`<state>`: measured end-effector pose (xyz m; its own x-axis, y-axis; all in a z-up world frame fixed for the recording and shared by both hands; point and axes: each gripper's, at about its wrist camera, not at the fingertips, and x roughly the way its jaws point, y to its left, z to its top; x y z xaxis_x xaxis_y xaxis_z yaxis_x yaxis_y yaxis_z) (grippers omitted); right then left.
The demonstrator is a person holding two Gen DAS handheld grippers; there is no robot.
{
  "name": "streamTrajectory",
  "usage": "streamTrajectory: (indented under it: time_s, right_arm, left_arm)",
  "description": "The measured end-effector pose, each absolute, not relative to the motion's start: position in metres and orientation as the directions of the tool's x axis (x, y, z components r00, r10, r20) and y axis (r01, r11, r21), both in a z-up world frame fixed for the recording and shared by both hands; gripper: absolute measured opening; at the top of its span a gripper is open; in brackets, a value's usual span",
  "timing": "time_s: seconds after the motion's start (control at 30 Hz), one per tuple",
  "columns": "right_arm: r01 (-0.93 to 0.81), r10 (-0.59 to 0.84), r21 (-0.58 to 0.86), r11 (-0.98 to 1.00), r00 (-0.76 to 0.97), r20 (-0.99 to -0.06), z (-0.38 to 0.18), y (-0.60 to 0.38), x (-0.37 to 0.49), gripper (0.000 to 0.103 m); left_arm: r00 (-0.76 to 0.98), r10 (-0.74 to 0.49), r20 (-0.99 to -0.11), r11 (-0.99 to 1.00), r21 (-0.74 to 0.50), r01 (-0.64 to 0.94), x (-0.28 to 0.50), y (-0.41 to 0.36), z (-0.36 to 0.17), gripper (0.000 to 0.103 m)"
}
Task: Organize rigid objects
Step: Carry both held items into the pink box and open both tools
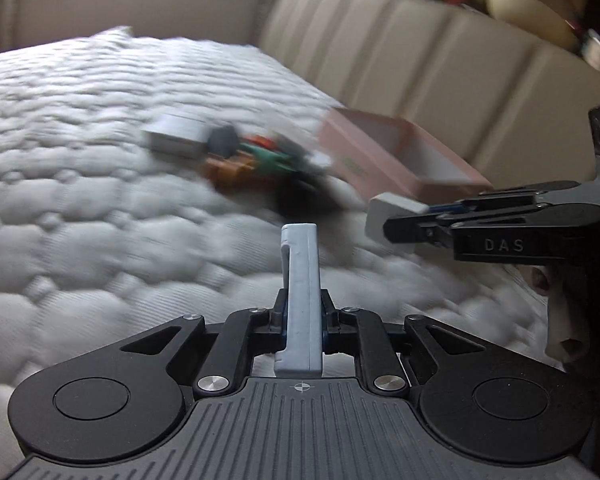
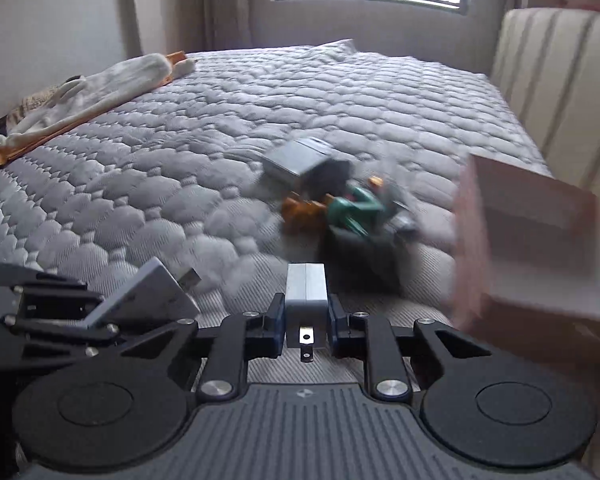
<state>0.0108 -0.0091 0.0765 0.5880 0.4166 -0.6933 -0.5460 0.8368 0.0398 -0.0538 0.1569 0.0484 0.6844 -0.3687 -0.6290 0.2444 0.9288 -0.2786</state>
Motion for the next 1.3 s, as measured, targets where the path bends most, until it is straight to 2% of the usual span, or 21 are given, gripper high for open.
streamTrajectory:
  time_s: [0.2,0.3,0.4,0.47,0.5,0.53,0.57,0.6,0.7,0.97,1.2,1.23,1.27,1.3]
  right_arm:
    - [-0.393,0.311,0.037,0.919,0.663,-0.681,0.07,-0.107,-0.033,0.02]
    - [-0.331,0.267,0.031,0.943,0.699,-0.664,0.062,-0.146,-0.051,0.02]
    - [-0.306,0.256,0.039,0.951,0.713,-0.653,0.057,-0.17,-0.063,0.02]
    - [-0.303,0.259,0.046,0.952,0.716,-0.648,0.055,-0.178,-0.069,0.02]
    - [-0.302,0.262,0.05,0.952,0.717,-0.646,0.054,-0.182,-0.071,0.02]
    - [-0.3,0.266,0.058,0.952,0.719,-0.642,0.053,-0.186,-0.072,0.02]
    - [-0.295,0.266,0.064,0.953,0.722,-0.638,0.053,-0.189,-0.072,0.02]
    - [-0.29,0.264,0.066,0.955,0.728,-0.633,0.053,-0.191,-0.073,0.02]
    - [-0.28,0.252,0.051,0.959,0.75,-0.611,0.054,-0.193,-0.076,0.02]
    - [-0.281,0.277,0.088,0.956,0.755,-0.595,0.062,-0.197,-0.056,0.02]
    - [-0.259,0.283,0.114,0.959,0.861,-0.422,0.122,-0.169,0.018,0.02]
    - [-0.247,0.267,0.102,0.964,0.88,-0.394,0.131,-0.163,0.032,0.028]
    - [-0.225,0.237,0.079,0.971,0.891,-0.386,0.137,-0.156,0.045,0.053]
    - [-0.206,0.213,0.061,0.977,0.895,-0.392,0.14,-0.149,0.056,0.068]
  left_arm:
    - [0.567,-0.477,-0.671,0.876,-0.31,0.37,-0.055,0.081,0.044,0.015]
    - [0.577,-0.488,-0.655,0.869,-0.298,0.396,-0.038,0.051,0.061,0.015]
    - [0.667,-0.466,-0.581,0.882,-0.249,0.399,-0.008,0.026,0.098,0.016]
    - [0.738,-0.472,-0.482,0.881,-0.282,0.379,0.02,0.016,0.125,0.016]
    - [0.771,-0.469,-0.431,0.88,-0.303,0.366,0.037,0.014,0.136,0.021]
    - [0.803,-0.443,-0.398,0.891,-0.291,0.348,0.053,0.008,0.143,0.021]
    - [0.821,-0.411,-0.397,0.907,-0.264,0.327,0.071,0.001,0.146,0.022]
    - [0.822,-0.384,-0.42,0.92,-0.248,0.303,0.087,-0.005,0.145,0.023]
    - [0.816,-0.36,-0.452,0.922,-0.304,0.239,0.113,-0.002,0.134,0.023]
    - [0.825,-0.284,-0.488,0.953,-0.236,0.188,0.057,0.055,0.092,0.023]
    - [0.766,-0.189,-0.615,0.979,-0.178,0.099,0.013,0.122,0.045,0.023]
    - [0.762,-0.171,-0.625,0.982,-0.167,0.083,0.011,0.131,0.041,0.023]
    - [0.761,-0.155,-0.63,0.985,-0.161,0.067,0.01,0.139,0.039,0.023]
    - [0.763,-0.146,-0.63,0.985,-0.164,0.053,0.008,0.151,0.036,0.023]
